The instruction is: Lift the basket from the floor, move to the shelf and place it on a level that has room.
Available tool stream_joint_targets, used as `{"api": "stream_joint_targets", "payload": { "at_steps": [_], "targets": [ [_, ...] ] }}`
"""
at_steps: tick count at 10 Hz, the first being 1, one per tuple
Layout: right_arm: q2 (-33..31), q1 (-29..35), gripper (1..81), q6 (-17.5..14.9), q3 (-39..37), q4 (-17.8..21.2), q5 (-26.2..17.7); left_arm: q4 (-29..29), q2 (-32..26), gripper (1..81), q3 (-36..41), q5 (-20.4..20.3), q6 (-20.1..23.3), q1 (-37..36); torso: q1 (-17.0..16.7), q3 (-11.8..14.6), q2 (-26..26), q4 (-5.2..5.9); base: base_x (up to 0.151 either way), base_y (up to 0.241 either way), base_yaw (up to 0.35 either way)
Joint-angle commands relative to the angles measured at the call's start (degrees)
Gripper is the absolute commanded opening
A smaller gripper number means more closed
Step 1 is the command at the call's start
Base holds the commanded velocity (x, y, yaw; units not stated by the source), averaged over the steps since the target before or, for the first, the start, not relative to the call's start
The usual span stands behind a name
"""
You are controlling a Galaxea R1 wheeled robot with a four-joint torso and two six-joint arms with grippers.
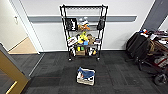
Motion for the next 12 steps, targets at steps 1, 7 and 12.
{"api": "stream_joint_targets", "payload": {
  "at_steps": [1, 7, 12],
  "targets": [
    [-0.66, 2.74, 81.1, 0.22, 0.64, 1.36, -2.25, 0.3, -0.49, 81.1, 0.15, 3.08, -0.13, -2.62, 0.0, 0.0, 0.0, 0.0, 0.0, 0.0, 0.0],
    [-0.66, 3.71, 81.1, 0.22, 0.9, 1.62, -1.72, 0.21, -0.49, 81.1, 0.41, 2.99, -0.12, -2.62, -0.05, -0.02, 0.05, 0.0, 0.081, 0.0, 0.0],
    [-1.02, 3.62, 81.1, 0.22, 0.9, 2.41, -1.63, 0.21, -0.49, 81.1, 0.41, 2.82, -0.12, -2.61, -0.02, -0.02, 0.05, 0.0, 0.094, 0.0, 0.0]
  ]
}}
